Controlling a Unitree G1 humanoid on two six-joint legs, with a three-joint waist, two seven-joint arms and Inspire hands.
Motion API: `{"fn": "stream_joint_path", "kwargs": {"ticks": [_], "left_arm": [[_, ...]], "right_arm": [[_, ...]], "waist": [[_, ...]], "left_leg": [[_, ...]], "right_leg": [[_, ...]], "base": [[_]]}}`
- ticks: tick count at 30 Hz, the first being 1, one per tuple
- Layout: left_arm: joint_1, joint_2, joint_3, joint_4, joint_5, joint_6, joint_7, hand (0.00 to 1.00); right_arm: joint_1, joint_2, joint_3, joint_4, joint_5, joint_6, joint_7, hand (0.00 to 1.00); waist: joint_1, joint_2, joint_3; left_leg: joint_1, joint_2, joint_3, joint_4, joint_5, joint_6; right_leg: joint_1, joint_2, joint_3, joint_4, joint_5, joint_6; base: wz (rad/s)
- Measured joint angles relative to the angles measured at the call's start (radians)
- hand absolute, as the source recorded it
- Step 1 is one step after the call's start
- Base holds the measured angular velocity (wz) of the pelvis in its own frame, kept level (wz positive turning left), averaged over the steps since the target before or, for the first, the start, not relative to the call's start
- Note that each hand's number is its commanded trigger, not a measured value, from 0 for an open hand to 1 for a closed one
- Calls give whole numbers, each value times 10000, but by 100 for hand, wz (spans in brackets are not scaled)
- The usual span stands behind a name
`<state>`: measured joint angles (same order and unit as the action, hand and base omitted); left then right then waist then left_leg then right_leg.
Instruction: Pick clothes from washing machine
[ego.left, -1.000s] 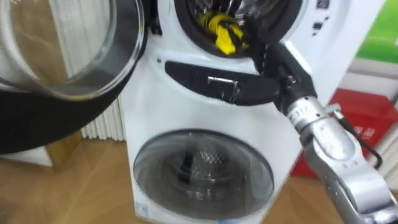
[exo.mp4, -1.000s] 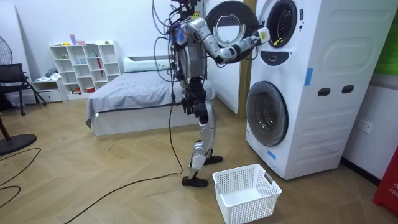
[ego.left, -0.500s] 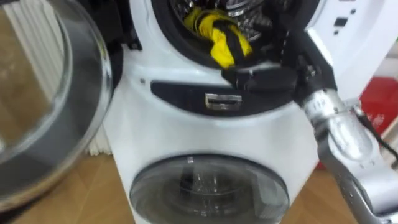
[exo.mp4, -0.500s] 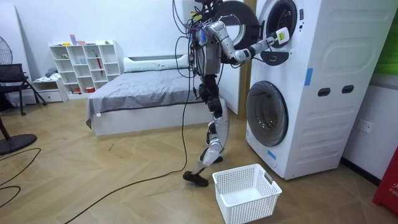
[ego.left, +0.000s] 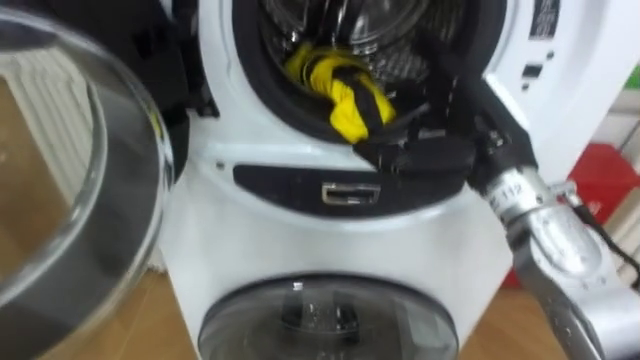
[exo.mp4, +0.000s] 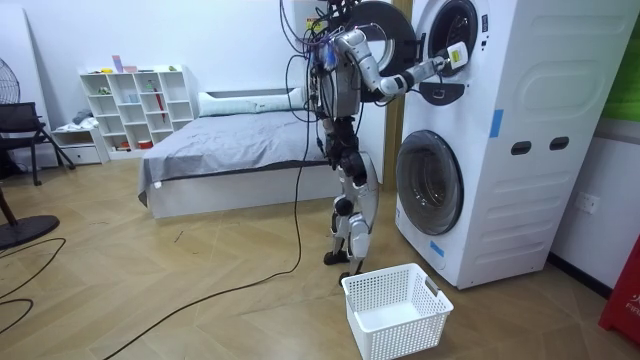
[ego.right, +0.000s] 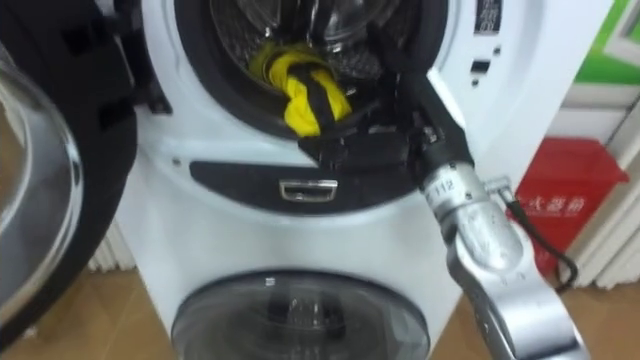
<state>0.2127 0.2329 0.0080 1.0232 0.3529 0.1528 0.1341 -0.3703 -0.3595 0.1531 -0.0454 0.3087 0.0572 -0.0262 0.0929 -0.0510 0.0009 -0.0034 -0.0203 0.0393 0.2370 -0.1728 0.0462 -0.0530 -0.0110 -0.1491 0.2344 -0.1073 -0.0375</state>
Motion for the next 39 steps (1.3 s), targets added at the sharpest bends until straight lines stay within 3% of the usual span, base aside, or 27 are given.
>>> {"fn": "stream_joint_path", "kwargs": {"ticks": [7, 13, 20, 23, 25, 29, 32, 39], "left_arm": [[49, -172, -3, -24, 37, 25, 32, 0], [-53, -340, 74, -321, 41, 133, 51, 0], [103, -313, 290, -302, 46, 170, 41, 0], [213, -339, 297, -299, 53, 317, 13, 0], [210, -340, 297, -301, 55, 391, 22, 0], [223, -333, 298, -295, 49, 448, 29, 0], [226, -425, 296, -306, 53, 507, 39, 0], [-86, -422, 286, -202, 128, 469, 140, 0]], "right_arm": [[-4, 3, 4, -159, -25, 139, -175, 0], [-5, 1, 92, -658, -94, 726, -784, 0], [-159, 2, 200, -883, -520, 1371, -1237, 0], [-336, 6, 228, -1018, -516, 1668, -1392, 0], [-791, 78, 230, -1046, -515, 1711, -1466, 0], [-2874, 251, 235, -1281, -444, 1803, -1894, 0], [-2740, 548, 207, -1396, -386, 1813, -1976, 0], [-2747, 561, 232, -2060, 194, 1598, -2175, 0]], "waist": [[94, -138, -20], [118, -204, -32], [281, -563, -29], [404, -567, -24], [469, -552, -24], [583, -533, -20], [853, -570, -47], [812, -558, -49]], "left_leg": [[-112, 83, -195, -12, 73, -178], [-202, 87, -328, -8, 101, -214], [-114, 80, -386, -183, 228, -294], [-142, 91, -352, -186, 223, -319], [-190, 98, -374, -185, 233, -331], [-87, 116, -453, -337, 288, -337], [71, 136, -463, -488, 265, -359], [138, 152, -459, -775, 250, -357]], "right_leg": [[7, 88, -207, -131, 49, -159], [-18, 83, -348, -129, 39, -191], [8, 94, -461, -122, 6, -262], [-42, 105, -466, -128, 21, -290], [-77, 111, -483, -130, 23, -298], [111, 148, -650, -328, -11, -360], [214, 155, -741, -344, -1, -447], [207, 190, -785, -479, -88, -509]], "base": [[7], [6], [2], [-3], [3], [14], [-4], [2]]}}
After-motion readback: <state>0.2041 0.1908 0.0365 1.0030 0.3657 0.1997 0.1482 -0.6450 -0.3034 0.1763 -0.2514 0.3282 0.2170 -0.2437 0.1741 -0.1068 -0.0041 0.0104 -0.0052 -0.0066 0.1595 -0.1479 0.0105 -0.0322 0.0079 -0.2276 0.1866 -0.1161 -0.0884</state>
